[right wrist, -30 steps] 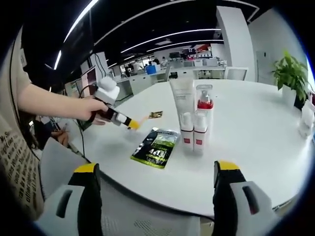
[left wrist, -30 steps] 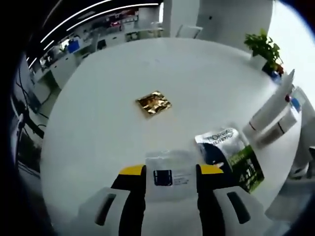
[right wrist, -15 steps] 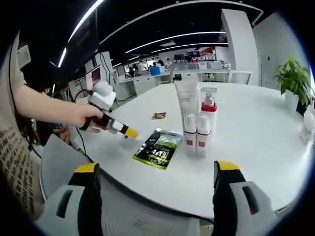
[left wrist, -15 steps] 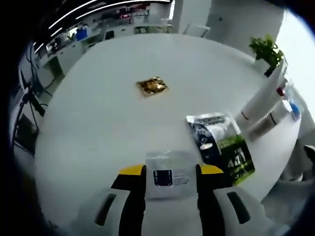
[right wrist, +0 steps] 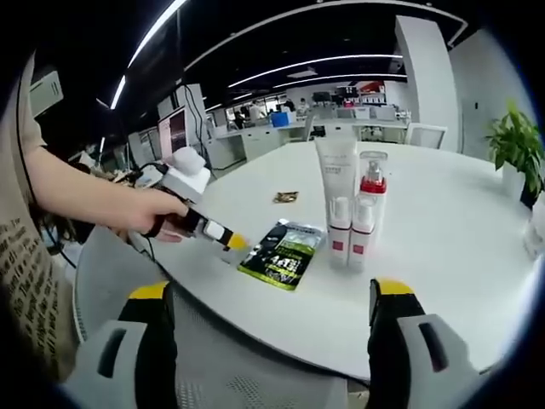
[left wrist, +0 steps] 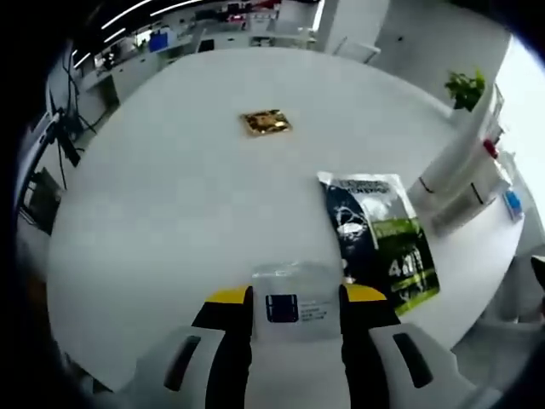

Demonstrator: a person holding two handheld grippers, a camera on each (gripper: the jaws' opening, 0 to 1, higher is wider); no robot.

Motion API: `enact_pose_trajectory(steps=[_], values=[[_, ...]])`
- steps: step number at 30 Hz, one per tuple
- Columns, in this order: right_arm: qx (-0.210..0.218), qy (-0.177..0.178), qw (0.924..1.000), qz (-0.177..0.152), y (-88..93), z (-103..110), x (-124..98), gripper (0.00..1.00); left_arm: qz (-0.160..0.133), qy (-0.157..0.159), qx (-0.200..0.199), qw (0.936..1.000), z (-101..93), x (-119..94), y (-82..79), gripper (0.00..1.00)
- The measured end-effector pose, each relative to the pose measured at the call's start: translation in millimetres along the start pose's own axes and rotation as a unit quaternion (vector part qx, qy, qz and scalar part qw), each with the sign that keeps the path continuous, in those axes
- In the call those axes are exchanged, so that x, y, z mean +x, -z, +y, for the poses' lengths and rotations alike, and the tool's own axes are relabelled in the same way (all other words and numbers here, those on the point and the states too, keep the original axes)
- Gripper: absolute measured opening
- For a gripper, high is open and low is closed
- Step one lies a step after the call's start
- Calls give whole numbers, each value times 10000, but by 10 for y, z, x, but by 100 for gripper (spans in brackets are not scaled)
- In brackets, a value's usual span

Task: Arrange the skincare products in the storage area until every visible bottle or jar stands upright without overlapping.

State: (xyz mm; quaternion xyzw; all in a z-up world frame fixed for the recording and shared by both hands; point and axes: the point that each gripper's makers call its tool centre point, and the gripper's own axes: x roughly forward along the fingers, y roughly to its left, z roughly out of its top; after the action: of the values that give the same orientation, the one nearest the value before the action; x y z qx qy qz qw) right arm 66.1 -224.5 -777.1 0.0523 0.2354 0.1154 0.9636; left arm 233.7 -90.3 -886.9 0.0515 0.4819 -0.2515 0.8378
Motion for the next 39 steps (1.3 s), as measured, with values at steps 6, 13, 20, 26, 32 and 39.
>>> enact_pose_trajectory(steps=[6,13,20,26,32,39], values=[[53,-70,10000,-16,12,0,-7,95,-34,-87,-65,9999,16,36,-26,37],[-78,-212,9997,44,37,52,-7,95,-73,-144,-91,9998,22,47,-29,38],[-118,-302,9995,60,50,79,-9,95,-78,-152,-84,9998,18,46,-22,38],[-106,-286,9995,47,55,72,-12,95,-58,-121,-54,9999,23,49,-16,38],[-97,-254,9996,37,53,64,-16,95,-30,-16,-85,10000,0,38,-6,42],[-200,-221,9995,69,68,64,-12,95,-83,134,-44,9999,5,-28,-32,44]])
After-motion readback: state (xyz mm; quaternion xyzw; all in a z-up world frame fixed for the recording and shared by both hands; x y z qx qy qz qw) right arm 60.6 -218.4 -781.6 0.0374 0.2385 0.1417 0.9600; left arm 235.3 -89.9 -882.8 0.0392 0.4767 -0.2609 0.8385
